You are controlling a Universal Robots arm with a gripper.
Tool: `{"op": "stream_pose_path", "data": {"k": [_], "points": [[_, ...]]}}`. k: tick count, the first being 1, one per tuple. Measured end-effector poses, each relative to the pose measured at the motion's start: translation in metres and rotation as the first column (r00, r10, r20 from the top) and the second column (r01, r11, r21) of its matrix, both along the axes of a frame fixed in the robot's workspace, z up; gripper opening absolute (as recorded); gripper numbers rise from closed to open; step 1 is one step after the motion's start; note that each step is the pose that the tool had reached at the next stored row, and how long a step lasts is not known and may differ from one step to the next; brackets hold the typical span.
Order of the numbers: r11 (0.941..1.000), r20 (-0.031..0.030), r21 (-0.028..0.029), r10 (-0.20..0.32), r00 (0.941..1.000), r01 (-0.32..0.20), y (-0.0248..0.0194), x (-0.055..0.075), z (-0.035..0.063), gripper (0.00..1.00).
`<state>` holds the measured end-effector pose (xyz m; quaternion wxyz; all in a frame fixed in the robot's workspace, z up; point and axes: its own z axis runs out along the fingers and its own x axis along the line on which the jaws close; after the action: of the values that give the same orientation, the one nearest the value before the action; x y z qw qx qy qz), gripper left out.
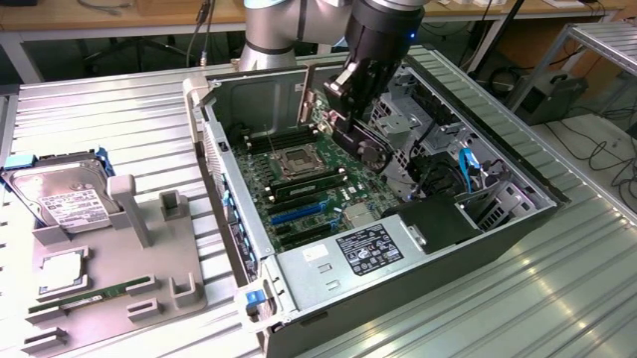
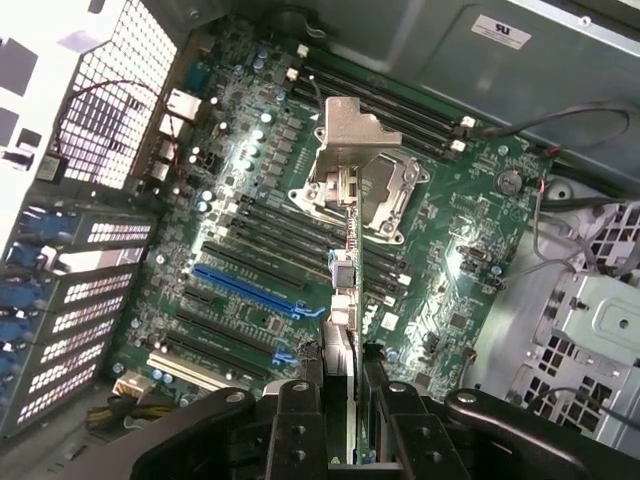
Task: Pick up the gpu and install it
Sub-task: 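Insert the gpu into the slot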
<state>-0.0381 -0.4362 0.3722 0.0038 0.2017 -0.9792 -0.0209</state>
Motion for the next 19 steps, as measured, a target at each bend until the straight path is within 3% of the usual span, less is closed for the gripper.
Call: {"op": "stream_pose_path", "data": {"k": [11,17,19], "points": [[0.993,0.0,0.0,0.118,0.993,-0.118,0.0,0.0001,-0.0001,0.26],[0.9848,0.0,0.0,0.174,0.9848,-0.174,0.0,0.0001,-0.0002,0.26],[0.9779,0.0,-0.0001,0.209,0.9779,-0.209,0.0,0.0001,-0.0003,0.26]]}}
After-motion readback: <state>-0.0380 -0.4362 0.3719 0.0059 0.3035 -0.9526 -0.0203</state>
